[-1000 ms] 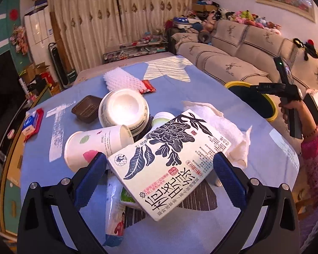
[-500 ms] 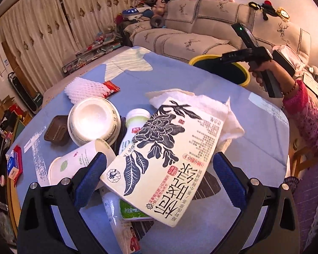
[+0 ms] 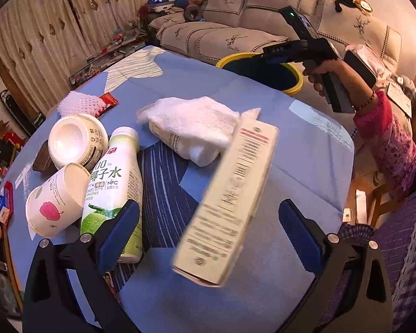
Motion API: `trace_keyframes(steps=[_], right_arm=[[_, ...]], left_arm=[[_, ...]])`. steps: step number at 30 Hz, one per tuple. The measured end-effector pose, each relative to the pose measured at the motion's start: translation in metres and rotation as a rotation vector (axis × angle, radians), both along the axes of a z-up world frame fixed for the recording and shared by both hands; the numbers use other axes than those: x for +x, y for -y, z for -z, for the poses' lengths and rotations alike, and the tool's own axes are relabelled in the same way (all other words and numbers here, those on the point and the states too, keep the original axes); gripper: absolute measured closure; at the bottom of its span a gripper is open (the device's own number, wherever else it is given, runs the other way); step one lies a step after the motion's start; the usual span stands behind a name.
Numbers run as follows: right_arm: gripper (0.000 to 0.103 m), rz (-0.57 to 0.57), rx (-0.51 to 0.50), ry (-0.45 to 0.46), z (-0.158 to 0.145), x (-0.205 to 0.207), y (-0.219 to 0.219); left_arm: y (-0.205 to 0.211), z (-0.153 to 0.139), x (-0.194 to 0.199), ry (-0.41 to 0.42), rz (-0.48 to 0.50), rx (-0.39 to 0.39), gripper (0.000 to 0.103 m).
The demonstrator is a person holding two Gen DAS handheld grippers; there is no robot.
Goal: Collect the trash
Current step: 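Grasp the cream printed paper box with the left gripper, then carry the paper box over the yellow bin and open the left gripper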
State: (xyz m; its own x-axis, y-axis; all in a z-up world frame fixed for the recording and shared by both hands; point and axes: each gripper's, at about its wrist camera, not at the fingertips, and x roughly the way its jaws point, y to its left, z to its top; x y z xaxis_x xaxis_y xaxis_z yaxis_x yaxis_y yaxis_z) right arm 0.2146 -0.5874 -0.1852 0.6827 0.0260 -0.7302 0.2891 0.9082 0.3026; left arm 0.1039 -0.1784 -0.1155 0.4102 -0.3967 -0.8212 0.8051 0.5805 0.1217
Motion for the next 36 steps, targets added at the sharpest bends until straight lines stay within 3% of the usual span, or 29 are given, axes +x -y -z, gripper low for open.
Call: trace_keyframes(steps=[3, 7, 11, 14, 16, 27, 32, 36], right_arm=[[0.047, -0.004, 0.01, -0.001, 0.001, -0.004, 0.0], [0.047, -0.01, 0.027, 0.003, 0.003, -0.009, -0.001], [0.047, -0.021, 0.042, 0.015, 0.0, -0.015, -0.002], [0.046, -0.018, 0.064, 0.042, -0.003, -0.025, -0.002], [0.046, -0.019, 0.079, 0.066, -0.008, -0.034, -0.002], [0.043, 0.065, 0.033, 0.166, -0.034, -0.103, 0.001], [0.042, 0.107, 0.012, 0.169, -0.033, -0.131, 0.006], [0.042, 0.14, 0.017, 0.173, -0.031, -0.147, 0.018]], left_arm=[[0.01, 0.007, -0.005, 0.006, 0.056, 0.03, 0.004], [0.014, 0.009, 0.0, -0.033, 0.093, -0.006, 0.009], [0.017, 0.012, 0.006, -0.068, 0.071, -0.018, 0.034], [0.015, 0.019, 0.011, -0.086, 0.019, -0.009, 0.061], [0.01, 0.02, 0.014, -0.122, -0.009, -0.042, 0.068], [0.002, -0.012, 0.0, -0.109, -0.103, -0.093, 0.069], [0.027, -0.045, 0.006, -0.082, -0.101, -0.121, 0.069], [0.061, -0.07, 0.019, -0.076, -0.065, -0.187, 0.069]])
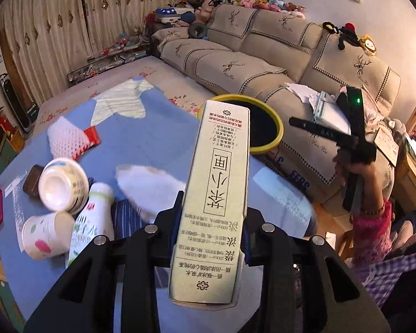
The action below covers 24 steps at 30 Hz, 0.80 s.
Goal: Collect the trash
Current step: 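Carry the paper box over the yellow bin and open the left gripper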
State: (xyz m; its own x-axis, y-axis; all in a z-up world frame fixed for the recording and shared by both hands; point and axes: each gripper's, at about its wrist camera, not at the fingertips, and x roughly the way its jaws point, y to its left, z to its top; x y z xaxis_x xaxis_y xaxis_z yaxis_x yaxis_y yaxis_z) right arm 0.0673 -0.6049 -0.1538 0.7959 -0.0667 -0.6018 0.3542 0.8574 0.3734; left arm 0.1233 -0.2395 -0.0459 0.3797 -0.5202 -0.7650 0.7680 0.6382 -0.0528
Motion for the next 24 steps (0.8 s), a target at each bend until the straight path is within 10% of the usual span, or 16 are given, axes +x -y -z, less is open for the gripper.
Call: trace_keyframes(steps=[8, 24], right_arm=[[0.04, 0.111, -0.007, -0.013, 0.009, -0.038, 0.027], [0.039, 0.185, 0.025, -0.065, 0.036, -0.06, 0.058]], left_arm=[[0.104, 0.009, 0.049, -0.082, -0.006, -0.084, 0.069], [0.29, 0.105, 0.126, -0.161, -0.044, 0.056, 0.069]])
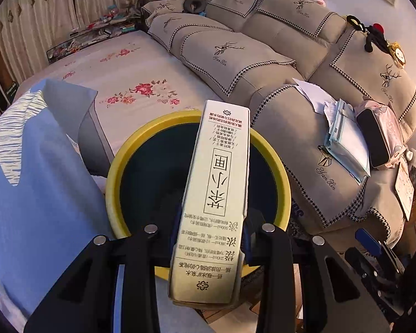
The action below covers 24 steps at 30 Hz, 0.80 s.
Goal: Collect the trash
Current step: 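Carry the paper box over the yellow bin and open the left gripper, then grasp the white tissue with the right gripper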
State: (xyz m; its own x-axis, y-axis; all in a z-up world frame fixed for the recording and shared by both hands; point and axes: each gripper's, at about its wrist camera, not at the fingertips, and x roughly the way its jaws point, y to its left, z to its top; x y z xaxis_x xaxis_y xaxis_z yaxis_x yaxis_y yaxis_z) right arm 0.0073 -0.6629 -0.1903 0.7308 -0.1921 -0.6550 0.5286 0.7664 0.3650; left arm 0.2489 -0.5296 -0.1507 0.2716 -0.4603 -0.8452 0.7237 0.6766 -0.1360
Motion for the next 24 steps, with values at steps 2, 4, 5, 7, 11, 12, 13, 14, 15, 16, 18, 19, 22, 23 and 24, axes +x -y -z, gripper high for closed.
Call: trace_keyframes(steps=[2, 4, 5, 7, 11, 12, 13, 14, 15, 16, 18, 19, 22, 23, 24], right_arm=[[0.038, 0.006, 0.001, -0.005, 0.001, 0.0, 0.001], [0.036, 0.012, 0.002, -0.01, 0.002, -0.001, 0.003], [0.036, 0.013, 0.003, -0.011, 0.002, -0.001, 0.002], [0.035, 0.014, 0.004, -0.011, 0.001, -0.001, 0.001], [0.034, 0.007, -0.005, -0.01, -0.001, -0.002, -0.001], [0.034, 0.005, -0.007, -0.009, -0.003, -0.002, -0.002], [0.034, 0.0, -0.01, -0.007, -0.004, -0.001, -0.004], [0.034, -0.006, -0.013, -0.005, -0.005, 0.0, -0.007], [0.034, -0.012, -0.016, -0.005, -0.007, 0.001, -0.01], [0.033, -0.023, -0.02, -0.006, -0.008, 0.003, -0.013], [0.033, -0.046, -0.024, -0.007, -0.01, 0.008, -0.02], [0.033, -0.062, -0.025, -0.006, -0.011, 0.011, -0.024], [0.032, -0.126, -0.032, -0.007, -0.013, 0.025, -0.044], [0.032, -0.148, -0.035, -0.007, -0.014, 0.03, -0.053], [0.032, -0.173, -0.039, -0.008, -0.015, 0.035, -0.061]], left_arm=[[0.009, 0.006, 0.006, -0.002, -0.018, 0.005, 0.069], [0.014, 0.011, 0.011, 0.002, -0.026, 0.012, 0.069], [0.017, 0.014, 0.014, 0.008, -0.033, 0.018, 0.068], [0.014, 0.018, 0.017, 0.006, -0.044, 0.025, 0.066], [0.008, 0.016, 0.021, 0.003, -0.062, 0.017, 0.041], [0.004, 0.012, 0.02, -0.001, -0.065, 0.005, 0.041], [-0.002, 0.007, 0.018, -0.006, -0.069, -0.007, 0.041], [-0.011, -0.001, 0.014, -0.008, -0.074, -0.029, 0.041], [-0.024, -0.011, 0.011, -0.002, -0.077, -0.051, 0.041], [-0.036, -0.023, 0.003, 0.016, -0.079, -0.077, 0.041], [-0.064, -0.05, -0.015, 0.069, -0.085, -0.116, 0.031], [-0.082, -0.064, -0.025, 0.102, -0.093, -0.139, 0.027], [-0.137, -0.096, -0.052, 0.201, -0.152, -0.19, 0.016], [-0.161, -0.106, -0.06, 0.234, -0.183, -0.204, 0.013], [-0.185, -0.111, -0.067, 0.257, -0.218, -0.214, 0.012]])
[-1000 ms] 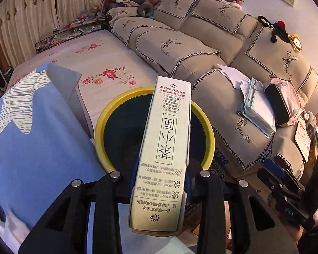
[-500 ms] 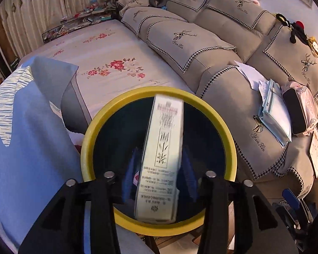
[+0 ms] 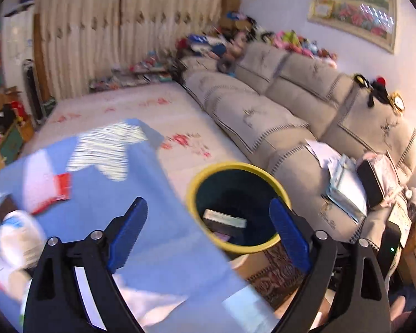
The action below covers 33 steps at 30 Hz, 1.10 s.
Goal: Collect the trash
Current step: 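Grasp the white tissue with the right gripper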
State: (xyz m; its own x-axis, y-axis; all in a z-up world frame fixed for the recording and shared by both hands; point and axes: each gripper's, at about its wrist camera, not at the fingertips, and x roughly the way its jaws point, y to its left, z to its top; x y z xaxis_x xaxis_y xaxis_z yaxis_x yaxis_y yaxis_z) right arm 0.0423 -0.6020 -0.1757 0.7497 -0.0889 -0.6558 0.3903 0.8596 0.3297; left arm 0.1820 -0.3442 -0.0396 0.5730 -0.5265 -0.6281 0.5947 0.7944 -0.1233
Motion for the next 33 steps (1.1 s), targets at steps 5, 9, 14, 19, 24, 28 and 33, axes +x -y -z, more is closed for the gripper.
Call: trace_keyframes(steps=[5, 9, 14, 19, 24, 28, 33], right_arm=[[0.032, -0.14, -0.025, -0.003, -0.007, 0.022, -0.049], [0.032, -0.269, -0.043, 0.005, -0.018, 0.043, -0.094], [0.032, -0.463, -0.026, 0.051, -0.039, 0.067, -0.156], [0.032, -0.584, -0.046, 0.064, -0.055, 0.096, -0.205], [0.041, -0.609, -0.041, -0.003, -0.044, 0.121, -0.227], [0.055, -0.611, -0.002, -0.041, -0.033, 0.13, -0.231], [0.091, -0.628, 0.032, -0.022, -0.037, 0.134, -0.236]], left_arm=[[-0.116, -0.008, -0.023, 0.04, -0.228, -0.015, 0.011], [-0.196, -0.003, -0.038, 0.066, -0.406, 0.016, 0.011], [-0.254, 0.009, -0.054, 0.075, -0.533, 0.03, 0.011], [-0.286, 0.019, -0.057, 0.069, -0.554, 0.005, 0.011], [-0.296, 0.026, -0.062, 0.062, -0.549, -0.003, 0.011], [-0.296, 0.032, -0.062, 0.047, -0.538, -0.004, 0.011], [-0.29, 0.036, -0.057, 0.029, -0.526, -0.005, 0.011]])
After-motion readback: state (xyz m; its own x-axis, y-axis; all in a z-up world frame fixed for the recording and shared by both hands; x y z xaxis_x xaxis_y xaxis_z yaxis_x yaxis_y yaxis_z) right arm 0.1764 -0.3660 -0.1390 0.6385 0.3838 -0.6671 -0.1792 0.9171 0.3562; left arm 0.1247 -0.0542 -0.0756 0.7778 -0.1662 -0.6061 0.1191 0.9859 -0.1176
